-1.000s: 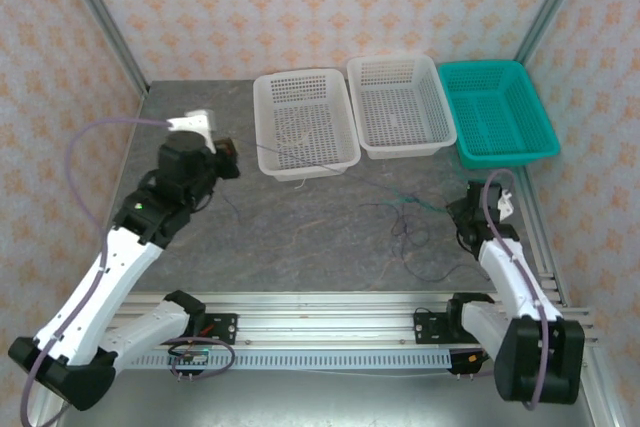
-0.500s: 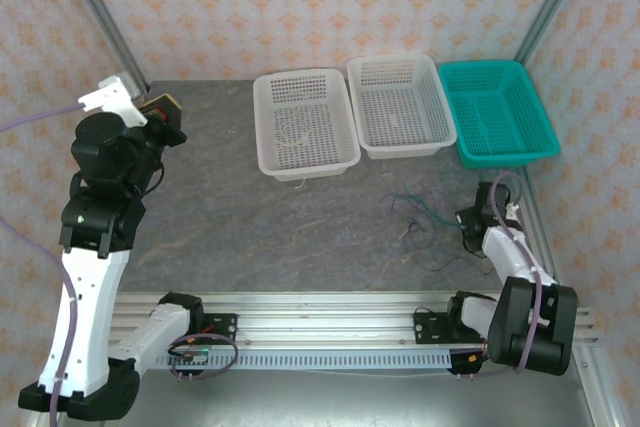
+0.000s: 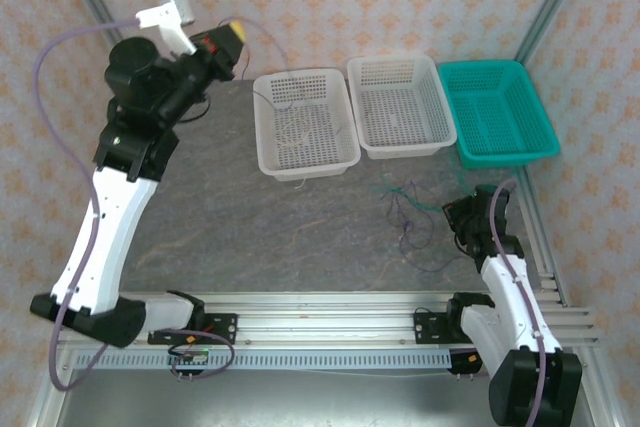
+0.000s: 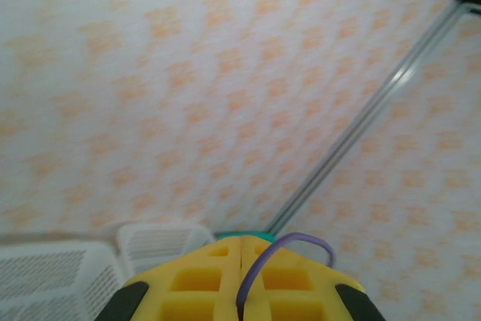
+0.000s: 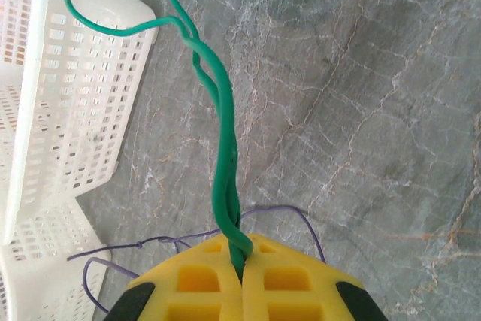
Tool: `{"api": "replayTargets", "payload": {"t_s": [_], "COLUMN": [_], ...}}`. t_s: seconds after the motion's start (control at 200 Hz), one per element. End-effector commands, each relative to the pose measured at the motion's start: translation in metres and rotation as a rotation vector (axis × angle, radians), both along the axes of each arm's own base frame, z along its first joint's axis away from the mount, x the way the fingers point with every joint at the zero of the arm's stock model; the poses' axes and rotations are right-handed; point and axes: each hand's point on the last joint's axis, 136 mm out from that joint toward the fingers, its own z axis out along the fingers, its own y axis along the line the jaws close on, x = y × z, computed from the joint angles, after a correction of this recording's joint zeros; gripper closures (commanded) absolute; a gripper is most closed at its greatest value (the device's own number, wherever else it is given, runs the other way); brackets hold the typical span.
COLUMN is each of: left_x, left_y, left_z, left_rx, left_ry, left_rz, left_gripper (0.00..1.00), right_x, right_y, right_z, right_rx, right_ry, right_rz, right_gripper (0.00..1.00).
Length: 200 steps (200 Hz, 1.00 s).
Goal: Untangle the cables
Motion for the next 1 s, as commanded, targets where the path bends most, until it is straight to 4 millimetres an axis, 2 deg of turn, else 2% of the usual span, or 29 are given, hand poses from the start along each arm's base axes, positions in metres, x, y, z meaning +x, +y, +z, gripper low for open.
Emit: {"api": "replayTargets", "payload": {"t_s": [0.0,0.005,0.02,0.025,0.13,0.265,0.285,0.31,0.4,0.46,0.485,0.606,0.671,0.771,0.896,0.996], "left_x": [0.018,0.024,0.024,0.03,0.059,0.094,0.094,0.11,0.131,0.148,0.152,0.18,0.188,0.192,0.189,0.178], "left_y": [-0.023,-0.026,-0.029,-0.032,-0.062,-0.104,-0.109,-0.121,-0.146,-0.162,-0.164,-0.179,-0.184,-0.191,-0.198,-0.196], "left_z": [0.04,0.037,0.042,0.038,0.044,0.041,0.045,0.032,0.02,0.003,0.0,-0.039,-0.056,-0.069,-0.067,-0.047], "left_rx": [-0.064,-0.062,-0.066,-0.063,-0.068,-0.09,-0.096,-0.091,-0.097,-0.096,-0.102,-0.108,-0.09,-0.069,-0.065,-0.084], "left_ry": [-0.111,-0.103,-0.115,-0.106,-0.136,-0.166,-0.176,-0.157,-0.155,-0.14,-0.139,-0.077,-0.048,-0.036,-0.057,-0.102], "left_rz": [-0.05,-0.051,-0.055,-0.056,-0.091,-0.151,-0.16,-0.167,-0.191,-0.203,-0.204,-0.203,-0.203,-0.212,-0.227,-0.235], "left_gripper": [1.0,1.0,1.0,1.0,1.0,1.0,1.0,1.0,1.0,1.0,1.0,1.0,1.0,1.0,1.0,1.0], "right_x": [-0.011,-0.011,-0.011,-0.011,-0.012,-0.01,-0.009,-0.009,-0.008,-0.007,-0.007,-0.008,-0.009,-0.009,-0.008,-0.007], "right_y": [0.008,0.009,0.009,0.009,0.01,0.009,0.008,0.009,0.009,0.009,0.009,0.01,0.01,0.01,0.01,0.01], "right_z": [-0.009,-0.009,-0.009,-0.009,-0.008,-0.004,-0.003,-0.003,-0.003,-0.002,-0.002,-0.001,-0.002,-0.005,-0.005,-0.002], "right_rx": [0.035,0.036,0.036,0.036,0.035,0.02,0.019,0.017,0.016,0.014,0.013,0.013,0.01,0.009,0.009,0.005], "right_ry": [0.039,0.039,0.039,0.04,0.036,0.021,0.019,0.015,0.013,0.01,0.01,0.008,0.011,0.014,0.008,0.004], "right_rz": [0.018,0.02,0.023,0.025,0.031,0.036,0.035,0.037,0.038,0.041,0.041,0.05,0.056,0.057,0.055,0.058], "right_gripper": [0.96,0.96,0.96,0.96,0.97,0.97,0.97,0.97,0.96,0.97,0.97,0.97,0.97,0.97,0.97,0.97]}}
